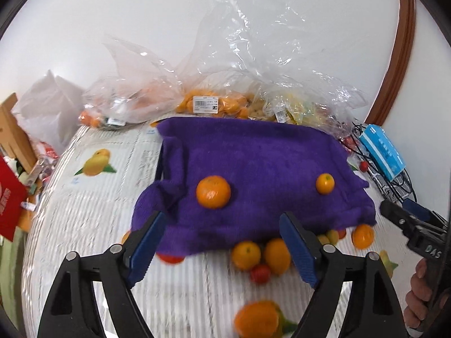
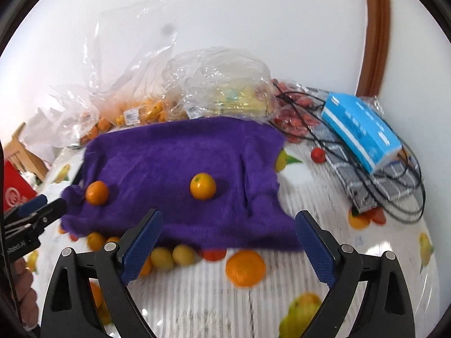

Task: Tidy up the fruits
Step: 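Move both tools back to the fruit row and close the right tool on an orange, then hold the orange in the right tool while the left tool grips another large mandarin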

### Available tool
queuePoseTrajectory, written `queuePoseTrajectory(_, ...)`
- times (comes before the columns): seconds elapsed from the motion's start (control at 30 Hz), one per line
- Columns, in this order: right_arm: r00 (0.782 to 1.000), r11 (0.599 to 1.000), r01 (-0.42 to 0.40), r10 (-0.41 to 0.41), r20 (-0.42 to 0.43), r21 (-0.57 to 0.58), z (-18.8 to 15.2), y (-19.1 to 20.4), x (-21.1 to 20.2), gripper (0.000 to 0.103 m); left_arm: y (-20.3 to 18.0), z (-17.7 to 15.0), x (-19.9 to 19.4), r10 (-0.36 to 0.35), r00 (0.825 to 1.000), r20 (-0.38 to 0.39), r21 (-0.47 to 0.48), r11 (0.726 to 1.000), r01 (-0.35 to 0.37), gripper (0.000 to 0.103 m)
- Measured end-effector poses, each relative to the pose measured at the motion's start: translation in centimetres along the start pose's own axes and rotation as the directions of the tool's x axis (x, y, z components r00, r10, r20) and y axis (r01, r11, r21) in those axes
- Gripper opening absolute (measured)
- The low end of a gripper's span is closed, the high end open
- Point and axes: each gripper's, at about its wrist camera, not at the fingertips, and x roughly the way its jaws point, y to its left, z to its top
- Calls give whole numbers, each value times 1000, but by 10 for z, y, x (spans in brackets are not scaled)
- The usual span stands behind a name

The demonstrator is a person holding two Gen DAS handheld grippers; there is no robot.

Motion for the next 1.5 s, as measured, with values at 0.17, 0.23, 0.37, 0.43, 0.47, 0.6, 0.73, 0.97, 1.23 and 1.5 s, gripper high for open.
queuePoseTrajectory(0.17,997,1000,22,-22,79,3,-19,-8,-35,94,1,-21,-19,-13,1000,6,15,1000,13,83)
queuePoseTrajectory(0.23,995,999,42,-41,88,-6,-26,-9,-47,94,-2,-30,-26,12,1000,15,38,999,-12,83)
queuePoseTrajectory(0.37,992,999,51,-50,115,-6,-41,-12,-64,94,-4,-46,-41,18,999,40,40,999,-19,82)
queuePoseTrajectory(0.43,992,998,56,-57,115,5,-49,-13,-70,94,-5,-53,-47,25,998,57,43,999,-27,82)
queuePoseTrajectory(0.47,993,999,54,-54,105,9,-52,-14,-70,94,-5,-56,-49,26,998,63,42,999,-28,82)
queuePoseTrajectory(0.6,993,999,29,-32,114,29,-67,-18,-69,94,0,-66,-45,0,1000,25,33,999,0,82)
queuePoseTrajectory(0.73,992,999,26,-31,124,46,-77,-20,-57,89,12,-76,-34,-4,1000,-10,6,1000,4,82)
queuePoseTrajectory(0.97,998,1000,-12,10,62,23,-80,-16,-21,75,32,-84,-14,-26,998,-52,-47,999,24,82)
queuePoseTrajectory(1.23,1000,1000,15,-15,13,-9,-70,-10,24,60,35,-86,-6,-47,999,-21,-37,998,47,82)
queuePoseTrajectory(1.5,999,1000,11,-11,-35,25,-68,-17,48,41,20,-85,-5,-110,994,-11,7,994,110,82)
